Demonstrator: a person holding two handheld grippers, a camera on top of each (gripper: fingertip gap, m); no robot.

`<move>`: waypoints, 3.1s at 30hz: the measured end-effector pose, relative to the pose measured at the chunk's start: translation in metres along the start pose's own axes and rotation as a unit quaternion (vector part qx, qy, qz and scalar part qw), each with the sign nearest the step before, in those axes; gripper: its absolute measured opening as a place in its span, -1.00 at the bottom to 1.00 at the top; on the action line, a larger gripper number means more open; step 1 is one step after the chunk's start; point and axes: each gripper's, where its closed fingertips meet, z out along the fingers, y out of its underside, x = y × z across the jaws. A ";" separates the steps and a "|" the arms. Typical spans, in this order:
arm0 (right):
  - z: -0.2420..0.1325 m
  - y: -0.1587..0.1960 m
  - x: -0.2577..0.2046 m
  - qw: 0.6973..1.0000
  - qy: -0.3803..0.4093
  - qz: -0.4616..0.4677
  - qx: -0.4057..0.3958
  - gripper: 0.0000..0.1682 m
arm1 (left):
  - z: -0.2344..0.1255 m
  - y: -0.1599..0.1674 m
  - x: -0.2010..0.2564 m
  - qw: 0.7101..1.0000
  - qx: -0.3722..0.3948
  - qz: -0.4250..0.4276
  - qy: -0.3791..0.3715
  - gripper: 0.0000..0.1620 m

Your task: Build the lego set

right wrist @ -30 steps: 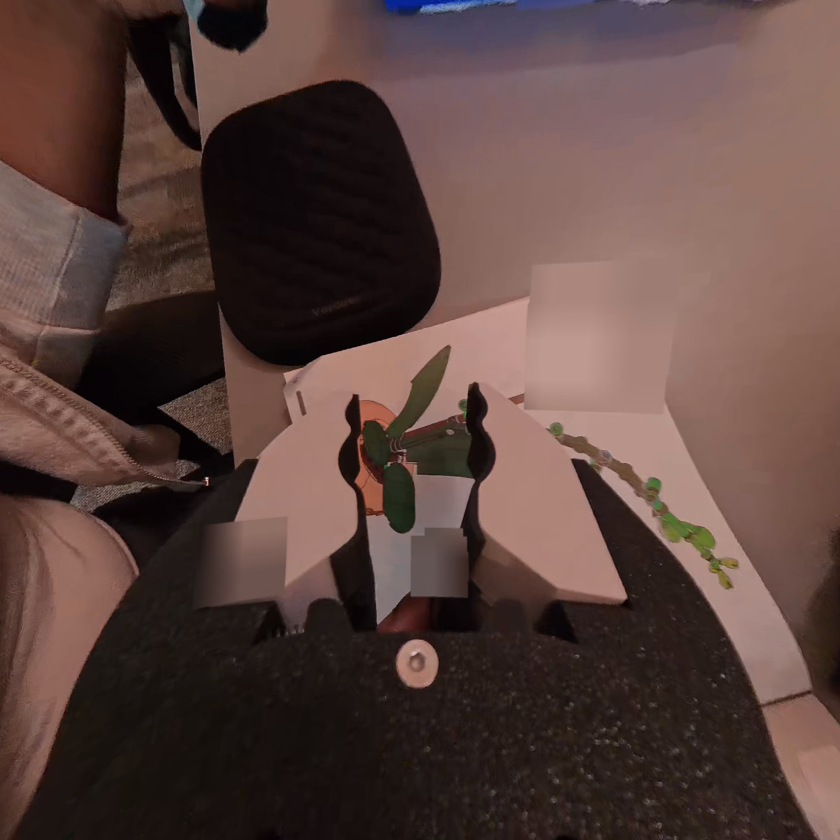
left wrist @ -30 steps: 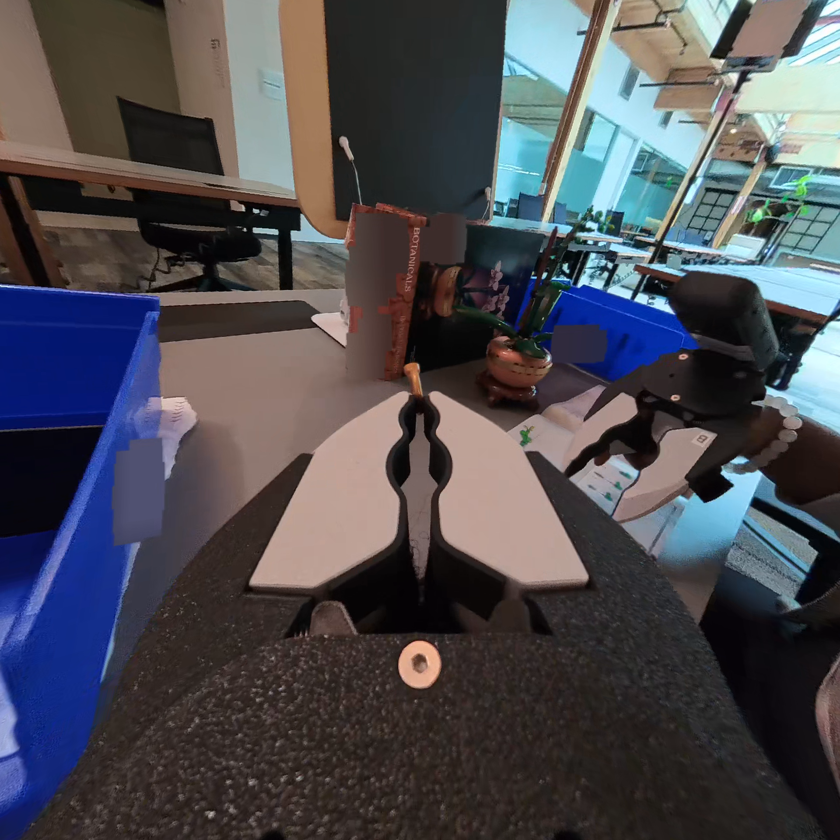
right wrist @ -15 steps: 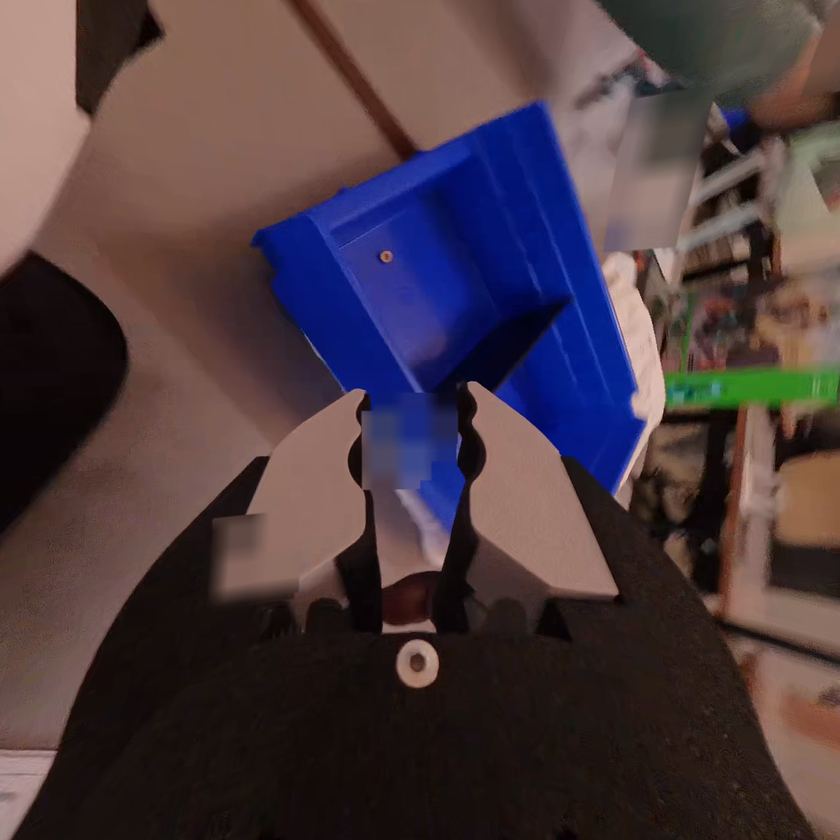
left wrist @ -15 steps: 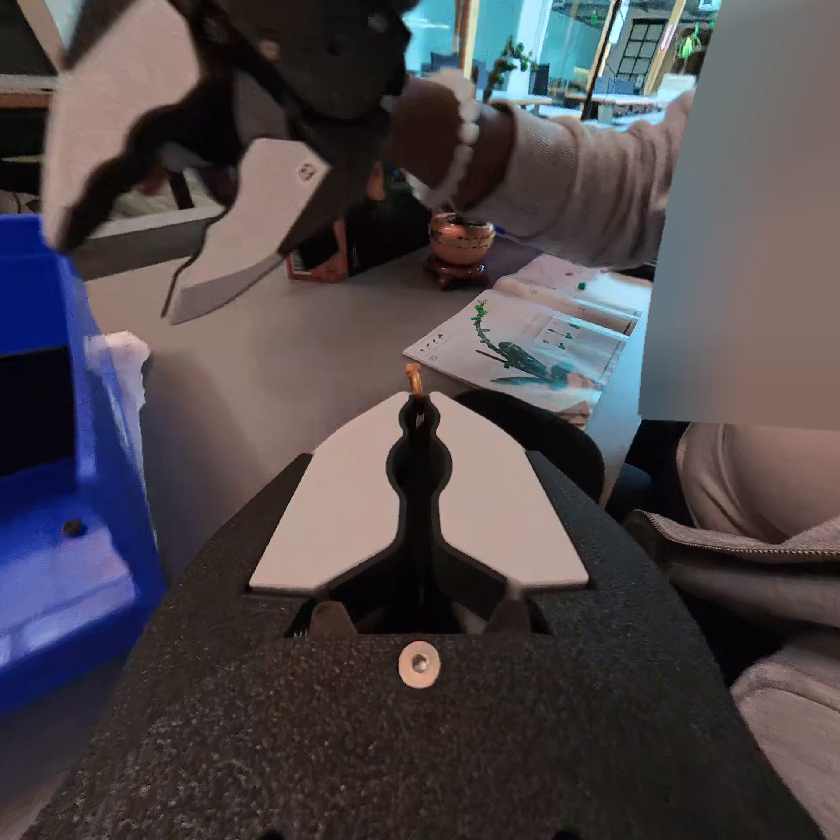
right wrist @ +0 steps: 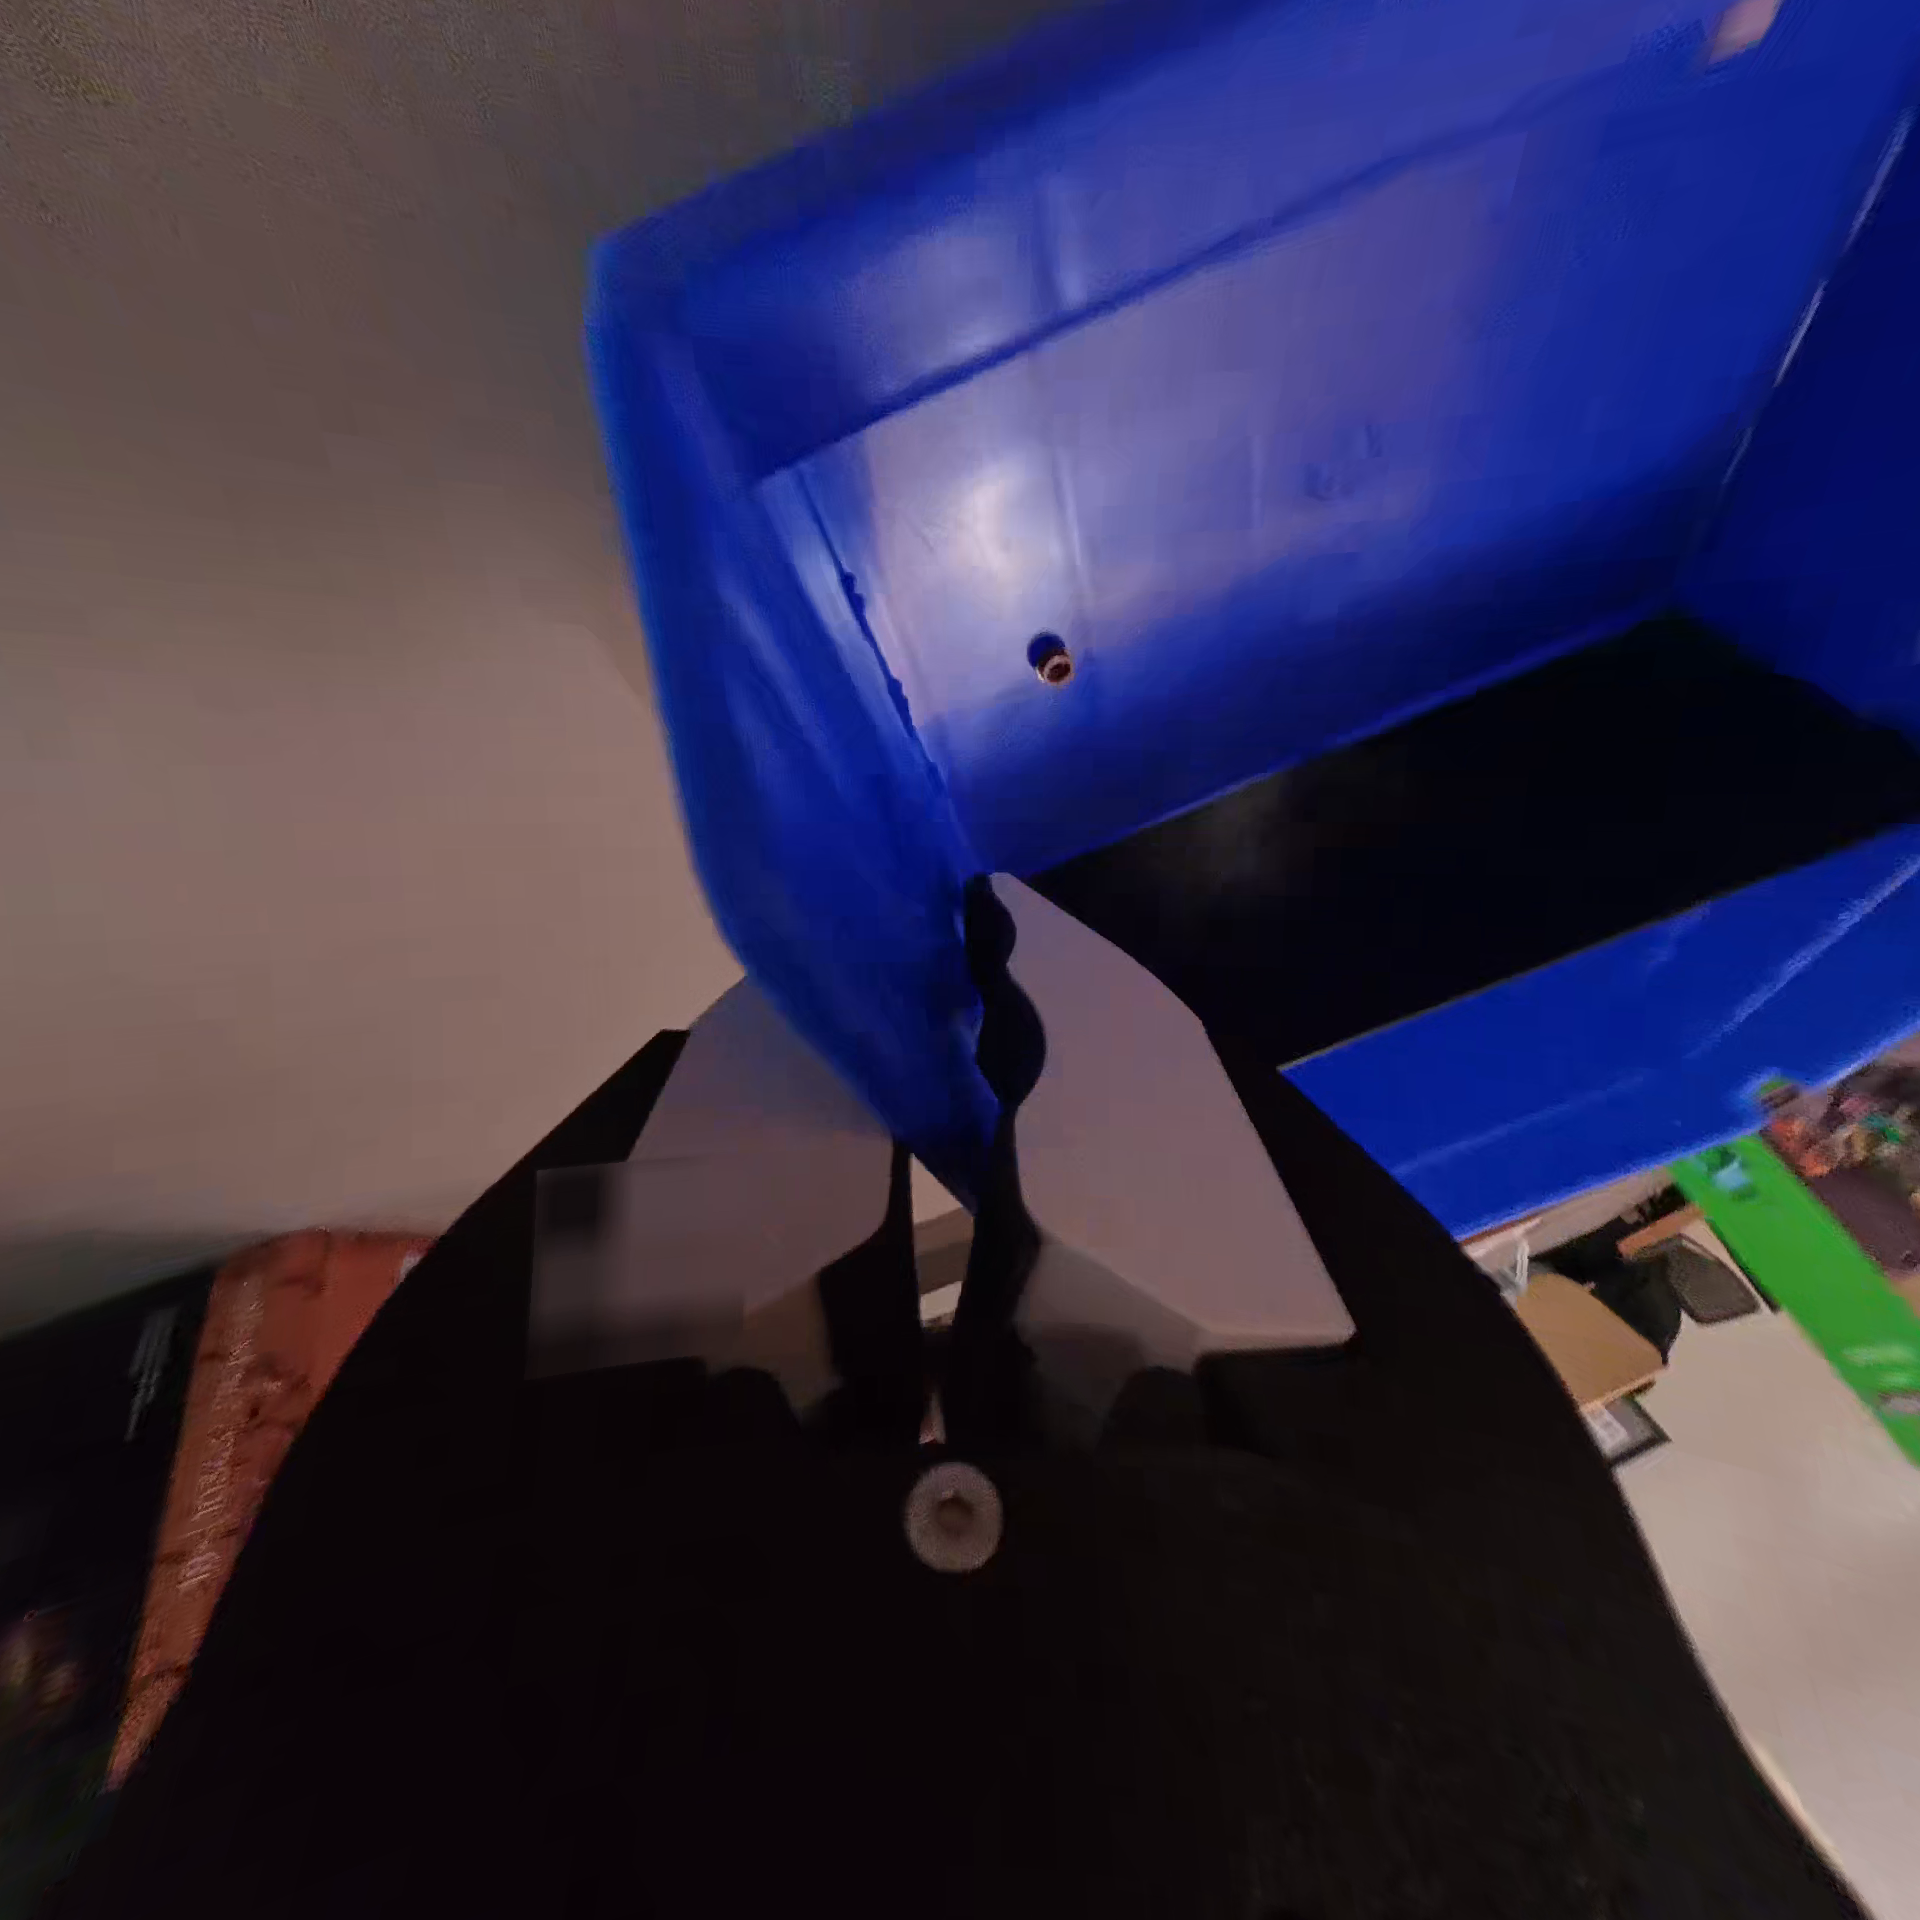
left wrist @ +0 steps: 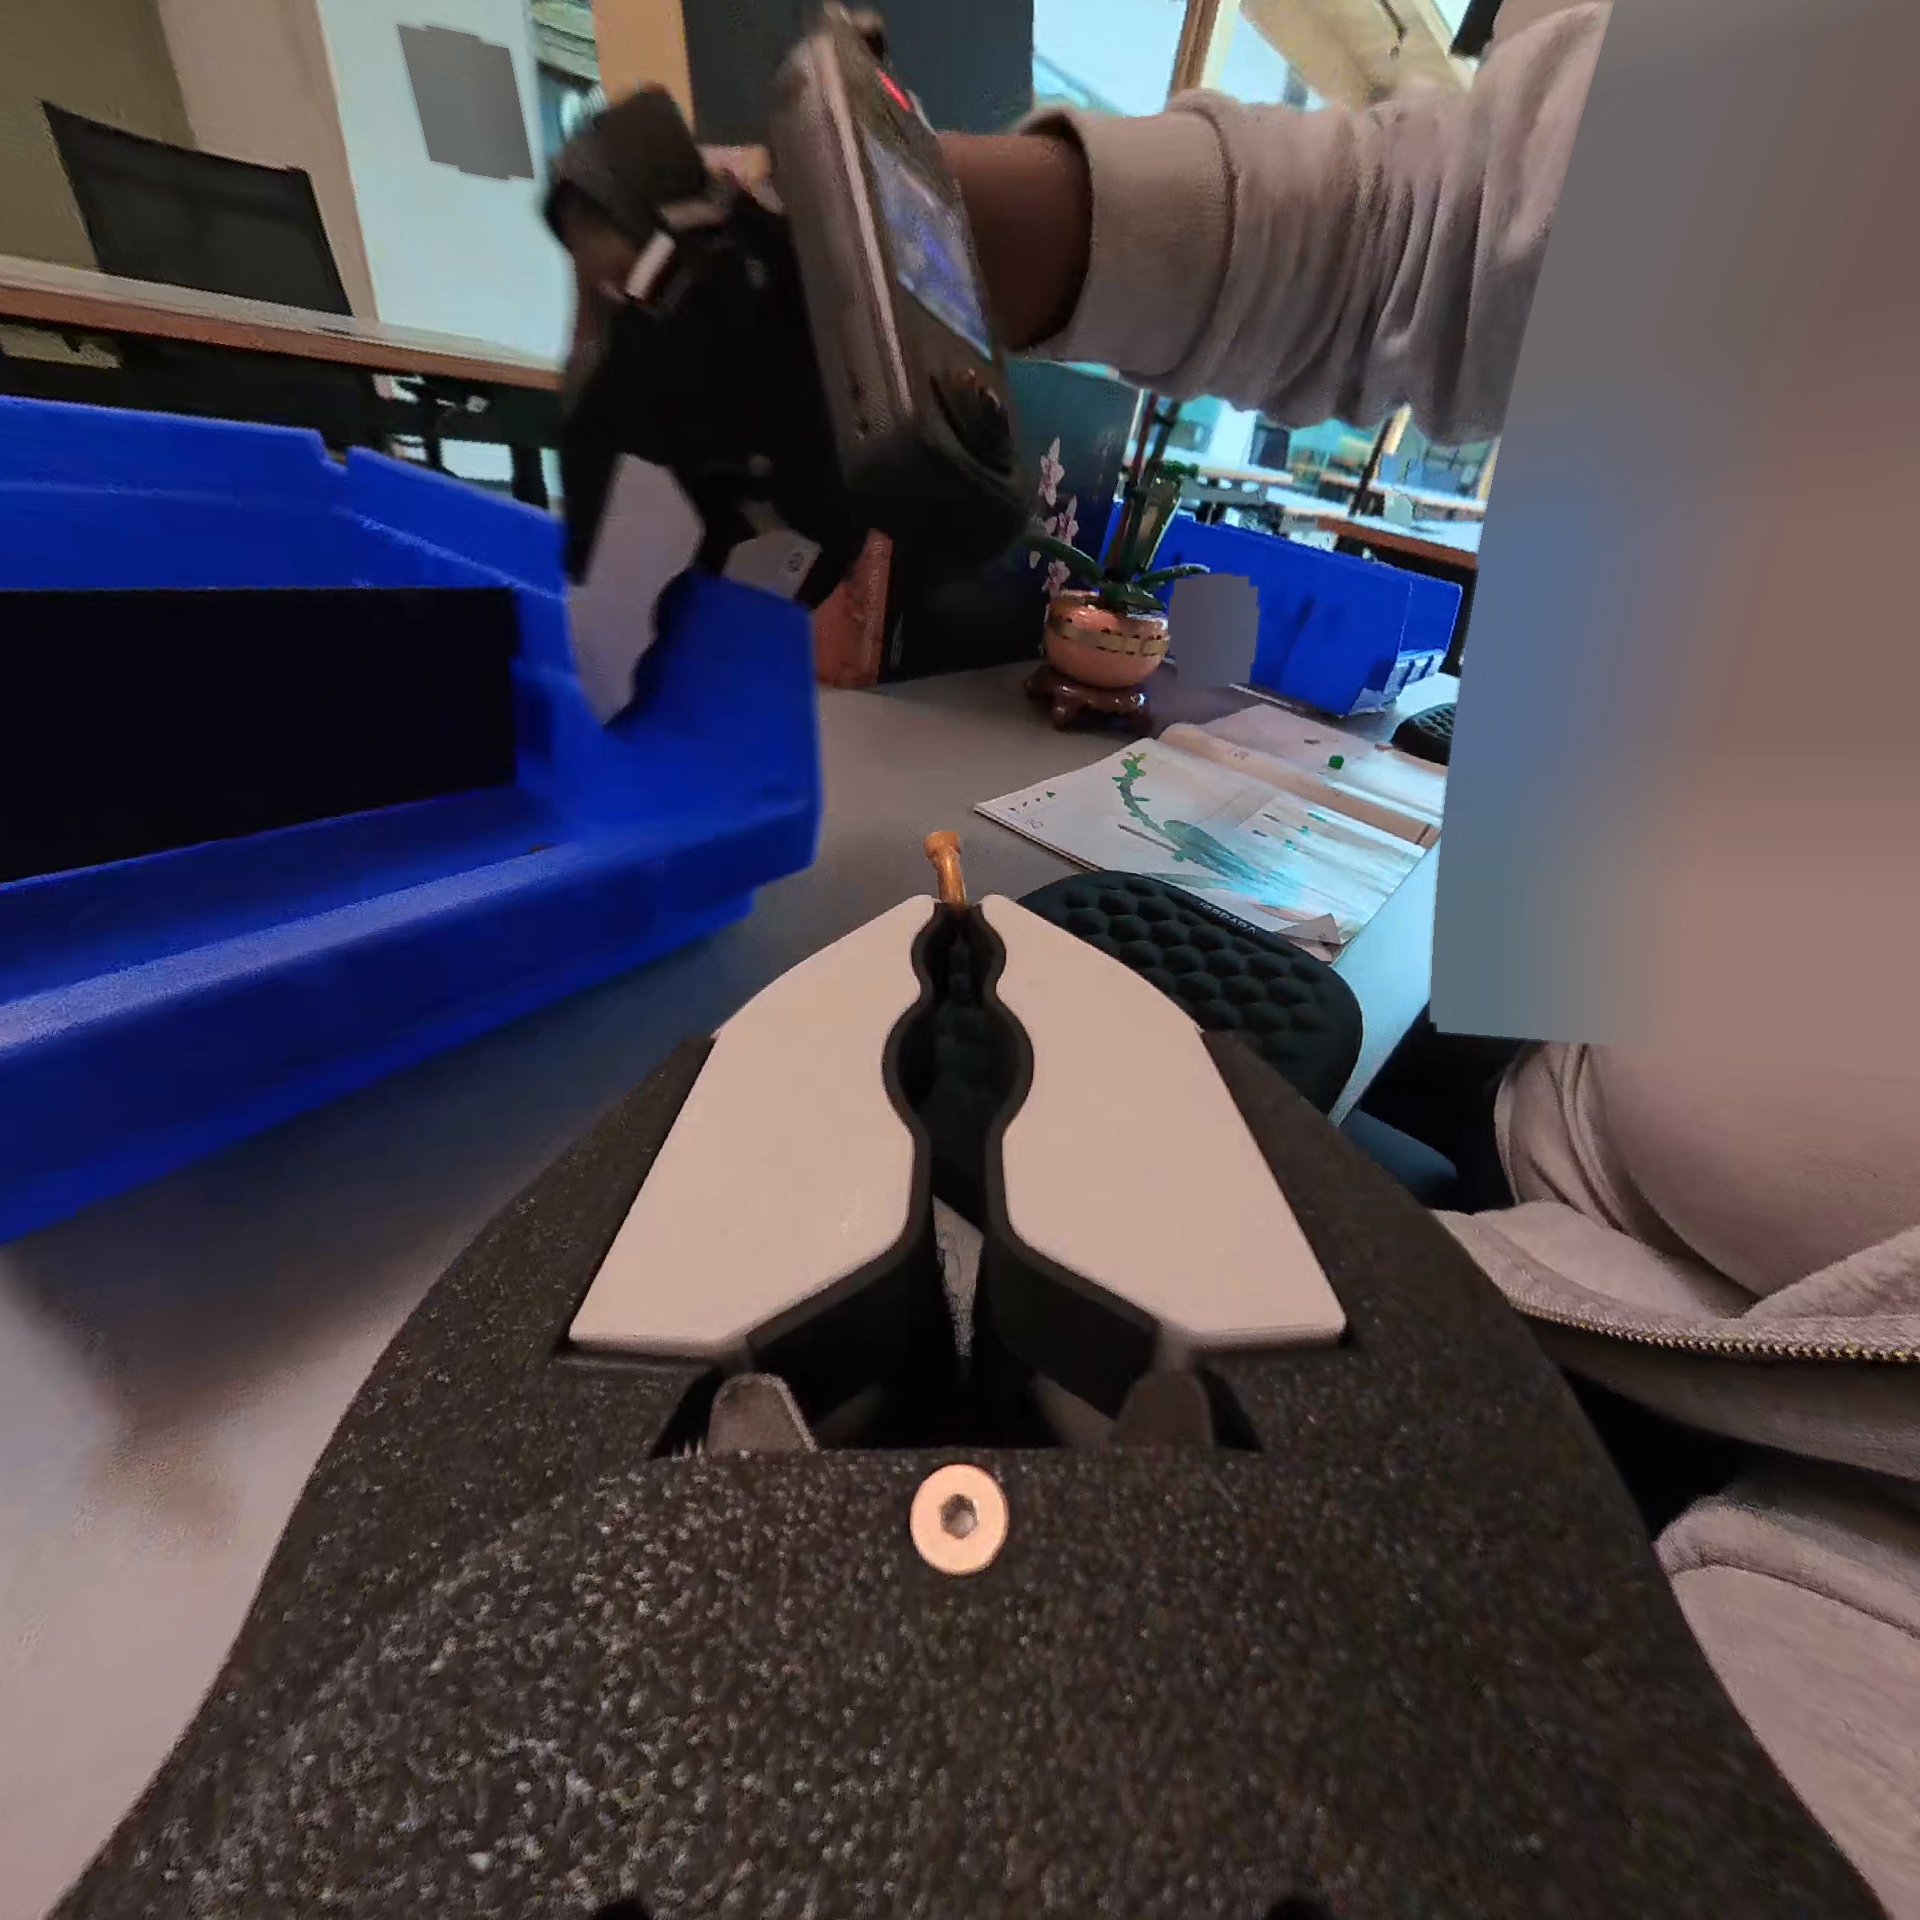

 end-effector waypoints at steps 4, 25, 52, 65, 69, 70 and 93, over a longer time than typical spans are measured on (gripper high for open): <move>-0.001 0.030 -0.045 0.999 0.042 0.009 0.004 -0.90 | -0.007 -0.003 -0.006 1.000 0.018 -0.003 -0.023 -0.98; -0.002 0.045 -0.085 0.977 0.153 0.150 0.005 -0.91 | -0.020 -0.032 -0.027 0.989 0.084 0.021 -0.123 -0.97; -0.111 -0.006 -0.002 0.737 0.233 0.590 0.232 -0.62 | 0.006 -0.037 -0.025 0.992 0.064 0.024 -0.103 -0.97; -0.141 -0.076 -0.212 0.500 0.201 0.732 0.416 -0.80 | 0.099 -0.016 0.025 0.989 -0.111 0.098 -0.012 -0.97; -0.134 -0.077 -0.233 0.491 0.162 0.734 0.440 -0.78 | 0.117 -0.011 0.036 0.982 -0.147 0.120 -0.006 -0.97; -0.134 -0.077 -0.235 0.489 0.156 0.732 0.448 -0.78 | 0.120 -0.010 0.037 0.981 -0.149 0.120 -0.009 -0.97; -0.131 -0.066 -0.256 0.428 0.115 0.733 0.517 -0.70 | 0.162 0.000 0.092 0.953 -0.159 0.220 0.135 -0.97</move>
